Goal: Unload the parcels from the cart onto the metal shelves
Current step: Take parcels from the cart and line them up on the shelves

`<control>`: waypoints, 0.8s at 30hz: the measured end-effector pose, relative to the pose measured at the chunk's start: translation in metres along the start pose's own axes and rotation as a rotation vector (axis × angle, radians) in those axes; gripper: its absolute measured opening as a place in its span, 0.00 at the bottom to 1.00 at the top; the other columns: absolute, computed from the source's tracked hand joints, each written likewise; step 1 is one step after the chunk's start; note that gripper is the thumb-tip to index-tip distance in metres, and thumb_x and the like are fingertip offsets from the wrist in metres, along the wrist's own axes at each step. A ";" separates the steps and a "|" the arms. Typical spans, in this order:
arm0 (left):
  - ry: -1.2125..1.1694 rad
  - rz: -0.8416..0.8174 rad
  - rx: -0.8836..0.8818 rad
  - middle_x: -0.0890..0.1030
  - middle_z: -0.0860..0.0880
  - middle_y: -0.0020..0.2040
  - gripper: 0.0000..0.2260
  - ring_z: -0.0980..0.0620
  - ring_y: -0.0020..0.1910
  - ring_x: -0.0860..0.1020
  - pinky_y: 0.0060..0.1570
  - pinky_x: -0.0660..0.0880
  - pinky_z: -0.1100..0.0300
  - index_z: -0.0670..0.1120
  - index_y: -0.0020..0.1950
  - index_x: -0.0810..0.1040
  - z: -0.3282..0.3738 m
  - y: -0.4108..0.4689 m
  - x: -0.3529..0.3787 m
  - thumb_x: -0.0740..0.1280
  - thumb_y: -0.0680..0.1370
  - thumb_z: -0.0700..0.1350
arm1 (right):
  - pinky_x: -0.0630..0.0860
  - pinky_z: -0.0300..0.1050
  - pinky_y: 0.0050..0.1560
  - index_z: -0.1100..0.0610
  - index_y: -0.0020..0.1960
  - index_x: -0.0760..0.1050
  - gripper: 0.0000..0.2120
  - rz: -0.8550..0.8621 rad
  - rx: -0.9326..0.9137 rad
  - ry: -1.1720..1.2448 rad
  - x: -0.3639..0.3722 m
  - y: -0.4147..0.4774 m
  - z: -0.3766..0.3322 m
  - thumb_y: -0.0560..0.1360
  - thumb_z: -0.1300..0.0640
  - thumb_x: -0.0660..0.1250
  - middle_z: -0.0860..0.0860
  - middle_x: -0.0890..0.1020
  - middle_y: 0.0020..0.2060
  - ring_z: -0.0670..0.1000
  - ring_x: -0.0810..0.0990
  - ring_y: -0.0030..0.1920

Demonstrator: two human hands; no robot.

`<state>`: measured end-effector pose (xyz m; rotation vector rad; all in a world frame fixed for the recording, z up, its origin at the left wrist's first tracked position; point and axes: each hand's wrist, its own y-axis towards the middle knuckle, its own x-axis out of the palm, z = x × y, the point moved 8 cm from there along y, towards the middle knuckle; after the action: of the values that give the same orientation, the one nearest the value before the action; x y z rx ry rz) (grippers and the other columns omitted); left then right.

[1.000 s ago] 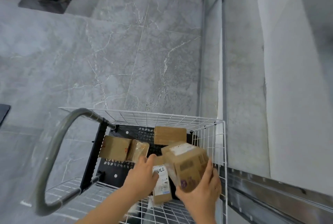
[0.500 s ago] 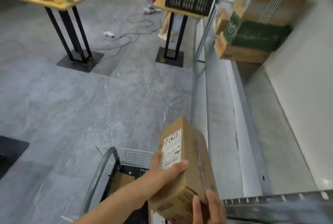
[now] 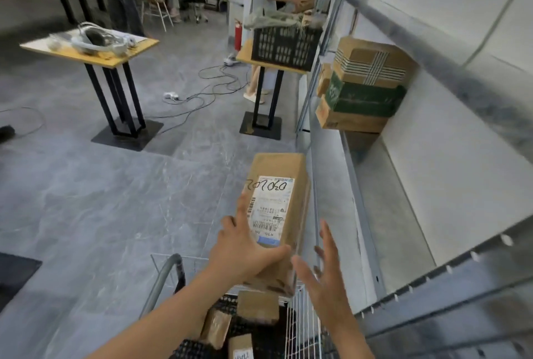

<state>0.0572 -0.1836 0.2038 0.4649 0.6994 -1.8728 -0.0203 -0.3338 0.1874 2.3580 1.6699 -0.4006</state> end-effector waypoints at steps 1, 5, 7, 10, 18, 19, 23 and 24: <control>0.029 0.020 0.022 0.62 0.47 0.62 0.57 0.45 0.59 0.68 0.58 0.71 0.47 0.64 0.70 0.31 0.007 -0.004 0.003 0.65 0.54 0.73 | 0.69 0.53 0.69 0.28 0.70 0.48 0.48 -0.091 0.032 0.053 0.005 -0.001 -0.002 0.57 0.23 0.67 0.29 0.57 0.70 0.42 0.63 0.72; 0.054 0.067 0.113 0.64 0.50 0.68 0.57 0.47 0.62 0.69 0.59 0.72 0.49 0.62 0.72 0.29 0.027 -0.015 0.006 0.60 0.54 0.75 | 0.78 0.43 0.58 0.31 0.72 0.51 0.51 -0.180 0.032 0.188 0.001 -0.009 0.005 0.57 0.30 0.74 0.33 0.65 0.70 0.39 0.70 0.67; -0.042 0.033 0.179 0.67 0.56 0.66 0.56 0.53 0.60 0.73 0.57 0.74 0.55 0.63 0.73 0.33 0.035 -0.019 0.002 0.61 0.55 0.75 | 0.77 0.51 0.60 0.33 0.73 0.55 0.47 -0.172 0.052 0.328 -0.009 -0.007 0.011 0.61 0.36 0.76 0.37 0.69 0.70 0.46 0.74 0.66; -0.205 -0.067 0.276 0.69 0.70 0.61 0.40 0.67 0.52 0.74 0.48 0.75 0.69 0.74 0.65 0.51 0.045 -0.026 -0.006 0.66 0.58 0.73 | 0.78 0.57 0.57 0.40 0.74 0.58 0.40 -0.128 0.082 0.500 -0.023 -0.007 0.011 0.67 0.51 0.72 0.48 0.74 0.68 0.54 0.78 0.63; -0.377 -0.287 0.343 0.60 0.72 0.68 0.32 0.59 0.69 0.65 0.68 0.67 0.51 0.77 0.67 0.53 0.061 -0.025 -0.014 0.64 0.66 0.71 | 0.80 0.45 0.50 0.41 0.73 0.63 0.37 -0.004 0.020 0.585 -0.040 0.000 -0.024 0.66 0.45 0.71 0.46 0.77 0.65 0.51 0.78 0.62; -0.397 -0.293 0.356 0.61 0.70 0.69 0.31 0.59 0.69 0.65 0.69 0.66 0.50 0.76 0.67 0.54 0.062 -0.024 -0.016 0.63 0.67 0.71 | 0.80 0.44 0.50 0.42 0.73 0.63 0.37 0.001 0.011 0.579 -0.039 0.001 -0.029 0.66 0.45 0.71 0.46 0.77 0.65 0.51 0.78 0.62; -0.521 -0.354 0.342 0.68 0.62 0.70 0.24 0.58 0.66 0.71 0.66 0.70 0.49 0.76 0.67 0.57 0.056 -0.016 -0.026 0.61 0.72 0.68 | 0.80 0.45 0.50 0.40 0.73 0.61 0.34 0.060 0.000 0.535 -0.031 0.001 -0.044 0.69 0.47 0.67 0.44 0.77 0.65 0.49 0.78 0.62; -0.546 -0.368 0.331 0.70 0.63 0.68 0.22 0.59 0.64 0.73 0.64 0.72 0.52 0.76 0.66 0.58 0.053 -0.014 -0.030 0.60 0.74 0.67 | 0.80 0.47 0.51 0.37 0.73 0.61 0.37 0.075 0.009 0.524 -0.027 0.000 -0.048 0.67 0.43 0.71 0.44 0.77 0.65 0.48 0.78 0.62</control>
<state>0.0559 -0.1935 0.2651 0.0098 0.1081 -2.3396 -0.0241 -0.3415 0.2415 2.6792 1.7631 0.2504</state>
